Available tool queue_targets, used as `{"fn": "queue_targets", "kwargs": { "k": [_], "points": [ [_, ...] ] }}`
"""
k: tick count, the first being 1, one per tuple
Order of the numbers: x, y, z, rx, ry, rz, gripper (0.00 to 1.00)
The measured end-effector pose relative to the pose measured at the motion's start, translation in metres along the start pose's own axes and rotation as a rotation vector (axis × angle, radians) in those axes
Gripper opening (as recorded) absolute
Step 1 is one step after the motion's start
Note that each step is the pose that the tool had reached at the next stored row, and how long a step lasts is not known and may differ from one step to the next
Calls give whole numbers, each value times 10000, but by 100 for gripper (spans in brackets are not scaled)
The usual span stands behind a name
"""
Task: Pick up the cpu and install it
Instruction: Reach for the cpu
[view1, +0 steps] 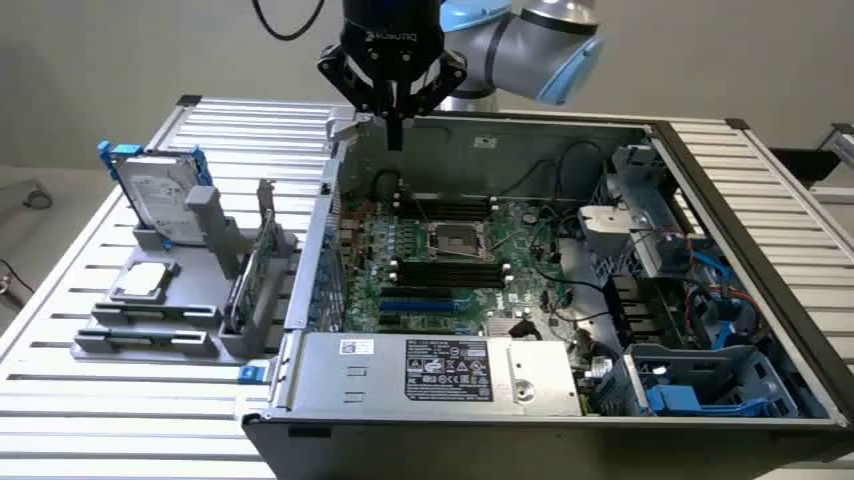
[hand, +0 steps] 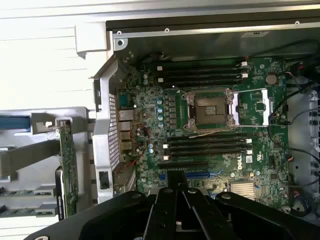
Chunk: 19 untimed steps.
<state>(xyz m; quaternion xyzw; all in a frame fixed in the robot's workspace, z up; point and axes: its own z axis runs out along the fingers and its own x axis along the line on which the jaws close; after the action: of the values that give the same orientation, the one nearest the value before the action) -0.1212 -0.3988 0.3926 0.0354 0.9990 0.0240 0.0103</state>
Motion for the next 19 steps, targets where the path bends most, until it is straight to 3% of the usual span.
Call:
{"fn": "queue_targets", "kwargs": {
  "k": [10, 12, 19],
  "points": [
    [8, 0, 0, 0, 11, -1, 11],
    [72, 6, -2, 5, 46, 1, 11],
    [395, 59, 4, 4, 48, 3, 11]
  ]
}}
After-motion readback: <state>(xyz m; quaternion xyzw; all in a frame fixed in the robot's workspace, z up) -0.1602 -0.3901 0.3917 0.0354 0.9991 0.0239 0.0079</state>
